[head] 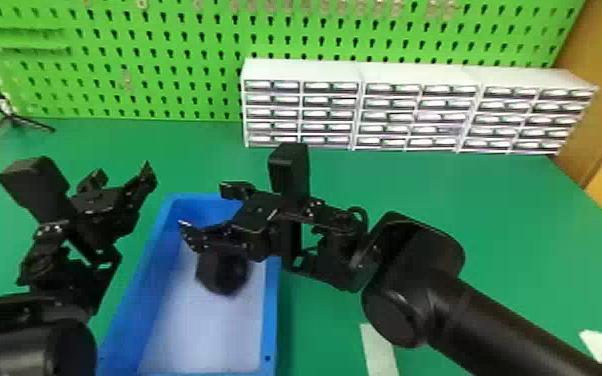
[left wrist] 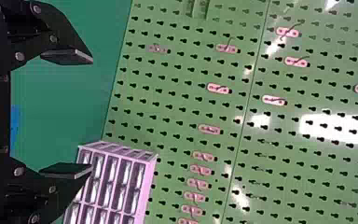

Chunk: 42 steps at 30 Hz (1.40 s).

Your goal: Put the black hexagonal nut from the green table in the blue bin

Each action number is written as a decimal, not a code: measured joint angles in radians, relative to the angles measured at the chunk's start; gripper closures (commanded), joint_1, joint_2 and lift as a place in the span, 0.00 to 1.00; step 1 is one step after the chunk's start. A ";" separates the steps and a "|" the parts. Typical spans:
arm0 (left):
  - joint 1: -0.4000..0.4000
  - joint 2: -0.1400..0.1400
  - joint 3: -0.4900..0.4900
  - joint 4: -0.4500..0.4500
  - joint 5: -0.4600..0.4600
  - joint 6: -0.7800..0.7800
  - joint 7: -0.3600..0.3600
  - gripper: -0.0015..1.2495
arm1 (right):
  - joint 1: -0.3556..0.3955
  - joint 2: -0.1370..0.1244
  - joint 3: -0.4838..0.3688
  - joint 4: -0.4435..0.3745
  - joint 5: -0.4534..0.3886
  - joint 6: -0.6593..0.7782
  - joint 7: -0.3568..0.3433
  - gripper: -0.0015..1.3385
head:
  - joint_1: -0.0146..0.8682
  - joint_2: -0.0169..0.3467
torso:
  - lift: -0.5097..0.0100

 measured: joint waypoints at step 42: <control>0.017 0.006 0.026 -0.002 0.014 -0.020 0.000 0.35 | 0.395 0.105 -0.681 -0.121 0.321 0.179 0.040 0.21 | 0.80 0.07 | 0.79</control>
